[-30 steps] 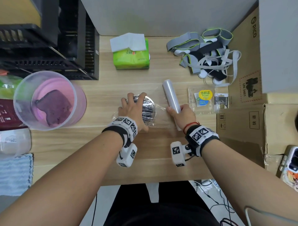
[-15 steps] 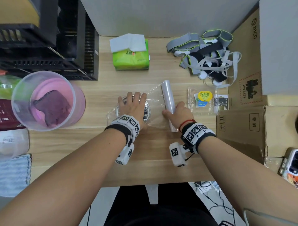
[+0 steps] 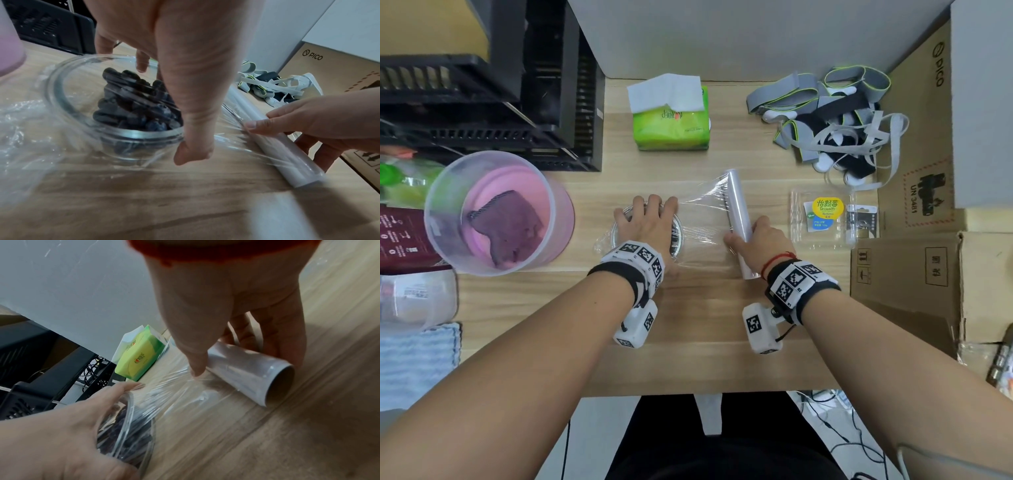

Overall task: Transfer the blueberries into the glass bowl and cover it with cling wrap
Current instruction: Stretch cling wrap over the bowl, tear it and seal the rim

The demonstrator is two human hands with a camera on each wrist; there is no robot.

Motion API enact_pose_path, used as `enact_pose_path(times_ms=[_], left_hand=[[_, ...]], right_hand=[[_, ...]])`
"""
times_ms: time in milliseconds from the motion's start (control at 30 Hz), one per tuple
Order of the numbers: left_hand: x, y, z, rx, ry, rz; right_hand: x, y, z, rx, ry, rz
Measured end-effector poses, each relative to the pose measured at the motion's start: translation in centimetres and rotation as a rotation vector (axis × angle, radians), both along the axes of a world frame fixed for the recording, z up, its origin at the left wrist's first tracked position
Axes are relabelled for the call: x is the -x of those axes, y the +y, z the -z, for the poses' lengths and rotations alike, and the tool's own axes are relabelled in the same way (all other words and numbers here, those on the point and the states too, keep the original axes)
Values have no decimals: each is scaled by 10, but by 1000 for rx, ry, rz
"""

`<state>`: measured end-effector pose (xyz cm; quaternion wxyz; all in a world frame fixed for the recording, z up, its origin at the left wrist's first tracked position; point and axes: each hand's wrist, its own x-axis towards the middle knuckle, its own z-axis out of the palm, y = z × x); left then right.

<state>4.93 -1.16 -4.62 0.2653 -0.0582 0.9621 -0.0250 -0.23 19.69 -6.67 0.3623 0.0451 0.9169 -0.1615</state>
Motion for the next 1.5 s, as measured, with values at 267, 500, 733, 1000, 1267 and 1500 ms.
enact_pose_path(times_ms=[267, 500, 733, 1000, 1267, 1500], left_hand=[[13, 3, -16, -178, -61, -123], [58, 7, -7, -341, -14, -374], [77, 8, 1, -470, -16, -464], [81, 12, 1, -488, 53, -471], [78, 7, 1, -534, 92, -444], [74, 7, -2, -554, 90, -327]], right_hand=[[16, -6, -15, 124, 136, -50], [59, -45, -27, 162, 298, -385], [77, -63, -16, 56, 224, -452], [79, -65, -5, 126, 225, -399], [80, -64, 0, 129, 234, -487], [70, -67, 2, 74, 333, -481]])
